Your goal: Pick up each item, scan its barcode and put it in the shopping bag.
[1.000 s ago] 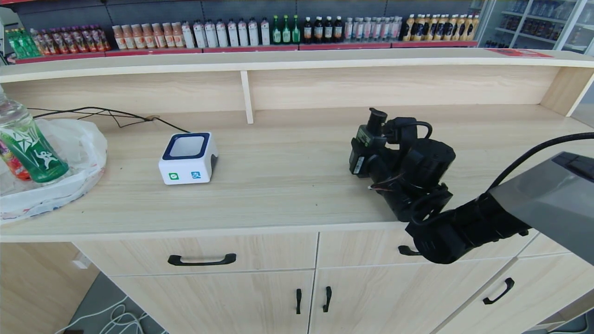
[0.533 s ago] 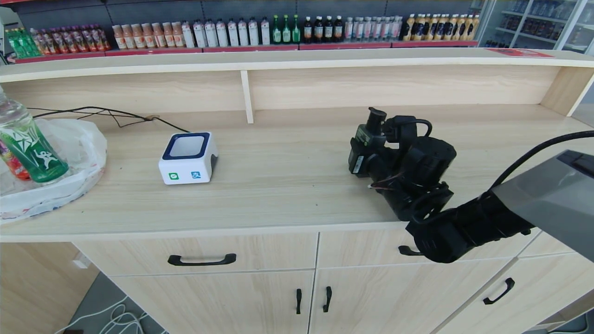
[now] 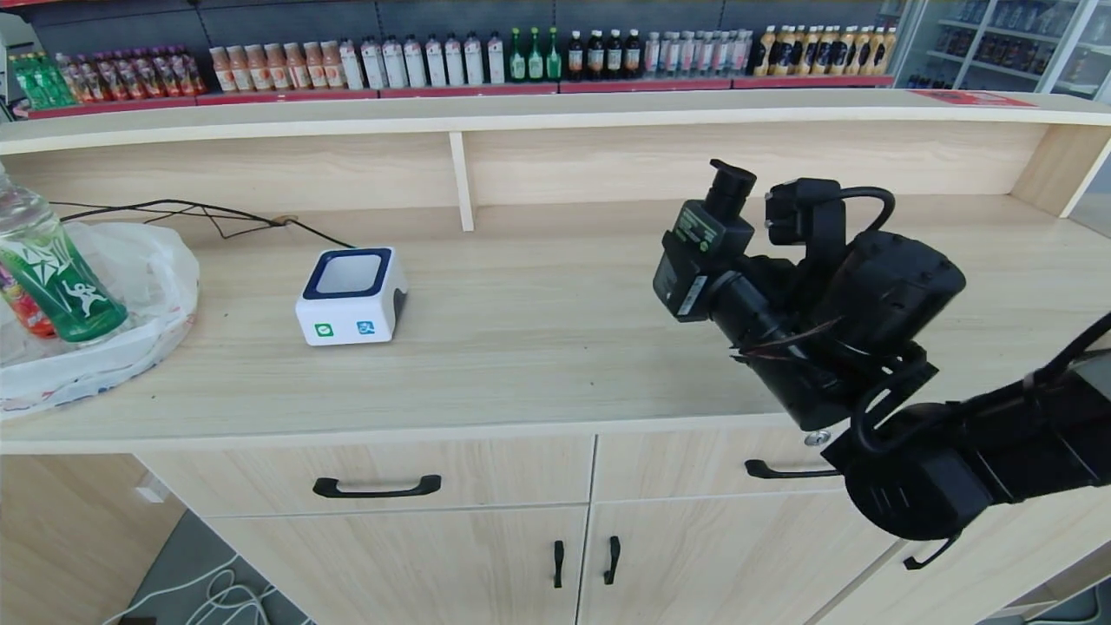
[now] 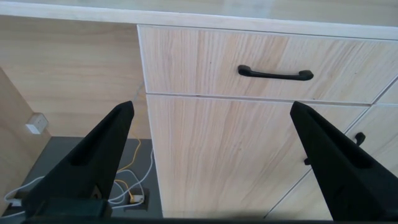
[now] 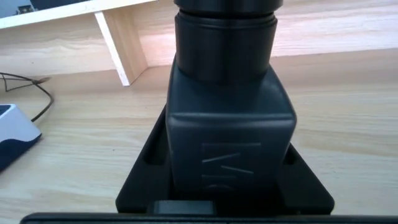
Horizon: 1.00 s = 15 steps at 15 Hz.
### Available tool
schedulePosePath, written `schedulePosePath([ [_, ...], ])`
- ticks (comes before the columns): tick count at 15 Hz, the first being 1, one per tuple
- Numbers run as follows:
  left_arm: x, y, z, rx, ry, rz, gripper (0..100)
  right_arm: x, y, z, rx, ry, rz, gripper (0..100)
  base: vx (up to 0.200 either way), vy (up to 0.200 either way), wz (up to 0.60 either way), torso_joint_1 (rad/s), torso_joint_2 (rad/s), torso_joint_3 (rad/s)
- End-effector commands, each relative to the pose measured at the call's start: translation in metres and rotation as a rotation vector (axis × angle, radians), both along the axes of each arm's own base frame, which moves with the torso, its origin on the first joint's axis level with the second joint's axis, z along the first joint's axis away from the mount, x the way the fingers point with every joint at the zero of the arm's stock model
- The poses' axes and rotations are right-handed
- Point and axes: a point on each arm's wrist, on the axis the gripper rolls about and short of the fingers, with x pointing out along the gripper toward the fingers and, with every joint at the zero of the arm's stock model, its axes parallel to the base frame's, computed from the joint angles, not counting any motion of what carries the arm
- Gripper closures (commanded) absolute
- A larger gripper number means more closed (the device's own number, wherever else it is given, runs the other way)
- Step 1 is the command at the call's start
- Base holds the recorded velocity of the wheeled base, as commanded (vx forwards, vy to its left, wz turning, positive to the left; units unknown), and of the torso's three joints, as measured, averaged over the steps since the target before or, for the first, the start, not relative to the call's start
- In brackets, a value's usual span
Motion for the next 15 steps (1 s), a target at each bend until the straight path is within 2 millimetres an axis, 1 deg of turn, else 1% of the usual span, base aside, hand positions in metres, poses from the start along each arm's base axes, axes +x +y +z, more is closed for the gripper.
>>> schedulePosePath([
  [1,0.000,0.000,0.000,0.000,0.000,-0.001,0,-0.038,-0.002,0.012,0.019,-0.034,0.071,100,0.000,0.000,0.00,0.000,0.00,0.000],
  [2,0.000,0.000,0.000,0.000,0.000,0.001,0,-0.055,-0.004,0.010,0.022,-0.037,0.099,100,0.000,0.000,0.00,0.000,0.00,0.000],
  [5,0.000,0.000,0.000,0.000,0.000,0.001,0,-0.075,-0.014,0.008,0.044,-0.048,0.137,100,0.000,0.000,0.00,0.000,0.00,0.000],
  [6,0.000,0.000,0.000,0.000,0.000,0.001,0,-0.083,-0.014,0.008,0.056,-0.054,0.159,100,0.000,0.000,0.00,0.000,0.00,0.000],
  [8,0.000,0.000,0.000,0.000,0.000,0.001,0,-0.100,-0.006,0.017,0.137,-0.070,0.238,100,0.000,0.000,0.00,0.000,0.00,0.000],
  [9,0.000,0.000,0.000,0.000,0.000,0.001,0,-0.107,-0.005,0.022,0.171,-0.074,0.266,100,0.000,0.000,0.00,0.000,0.00,0.000],
  [13,0.000,0.000,0.000,0.000,0.000,0.001,0,-0.118,-0.003,0.027,0.297,-0.035,0.356,100,0.000,0.000,0.00,0.000,0.00,0.000],
  [14,0.000,0.000,0.000,0.000,0.000,-0.001,0,-0.123,-0.005,0.031,0.360,-0.022,0.412,100,0.000,0.000,0.00,0.000,0.00,0.000],
  [15,0.000,0.000,0.000,0.000,0.000,0.001,0,-0.127,-0.008,0.035,0.387,-0.026,0.465,100,0.000,0.000,0.00,0.000,0.00,0.000],
])
